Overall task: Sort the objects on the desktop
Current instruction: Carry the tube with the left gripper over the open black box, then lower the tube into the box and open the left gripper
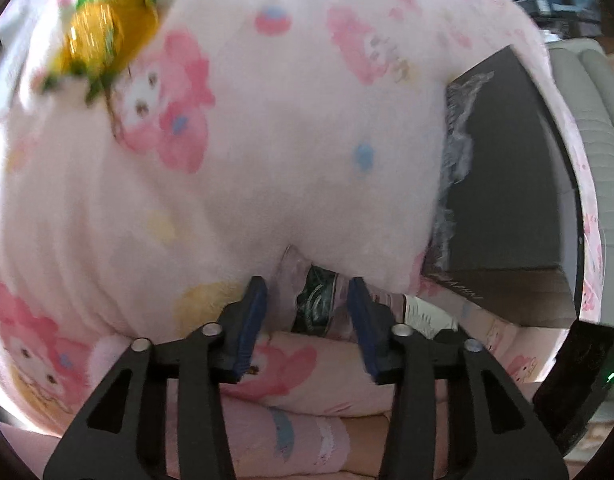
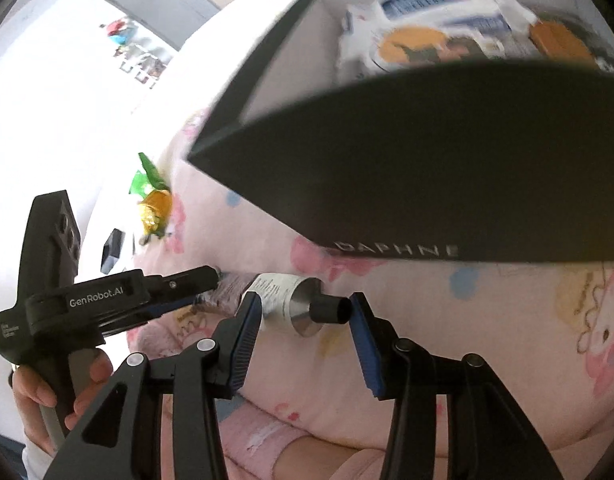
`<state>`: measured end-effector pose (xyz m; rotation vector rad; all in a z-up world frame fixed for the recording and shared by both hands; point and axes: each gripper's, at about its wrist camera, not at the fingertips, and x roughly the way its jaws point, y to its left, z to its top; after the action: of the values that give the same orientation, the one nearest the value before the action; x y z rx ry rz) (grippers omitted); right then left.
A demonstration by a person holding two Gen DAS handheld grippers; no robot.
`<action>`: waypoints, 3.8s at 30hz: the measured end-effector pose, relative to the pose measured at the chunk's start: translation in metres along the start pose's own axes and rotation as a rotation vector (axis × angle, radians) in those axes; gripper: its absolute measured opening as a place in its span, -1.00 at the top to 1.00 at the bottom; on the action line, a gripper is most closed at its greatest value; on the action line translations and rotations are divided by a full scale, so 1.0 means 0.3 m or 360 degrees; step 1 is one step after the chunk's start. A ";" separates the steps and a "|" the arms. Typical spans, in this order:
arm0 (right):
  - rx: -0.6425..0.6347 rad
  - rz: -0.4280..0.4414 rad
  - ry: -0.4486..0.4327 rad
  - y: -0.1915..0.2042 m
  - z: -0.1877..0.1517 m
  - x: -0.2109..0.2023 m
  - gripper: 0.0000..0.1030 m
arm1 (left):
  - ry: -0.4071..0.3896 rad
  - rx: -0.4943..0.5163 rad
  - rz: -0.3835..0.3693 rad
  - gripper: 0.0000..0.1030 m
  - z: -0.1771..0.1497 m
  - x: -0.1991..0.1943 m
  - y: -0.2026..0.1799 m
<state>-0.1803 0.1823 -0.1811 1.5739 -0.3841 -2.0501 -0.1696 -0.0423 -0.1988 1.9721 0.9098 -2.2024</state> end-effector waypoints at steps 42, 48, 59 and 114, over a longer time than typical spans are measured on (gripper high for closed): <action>-0.0097 0.0121 -0.0517 -0.045 0.202 -0.680 0.17 | -0.0312 0.0204 -0.0726 0.30 -0.012 -0.319 -0.355; 0.0005 0.0025 -0.0554 -0.247 0.359 -0.707 0.17 | -0.0193 0.0316 -0.0661 0.29 0.125 -0.181 -0.626; 0.0276 -0.0280 -0.0645 -0.482 0.452 -0.638 0.17 | -0.0054 0.0403 -0.0508 0.27 0.239 0.083 -0.853; 0.0259 -0.0434 -0.0526 -0.395 0.325 -0.607 0.08 | 0.0024 0.0819 -0.0231 0.24 0.194 0.146 -1.039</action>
<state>-0.2666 0.3732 -0.0680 1.4414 -0.4886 -2.5597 -0.3572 0.2039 -0.1174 2.1747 0.5333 -2.7260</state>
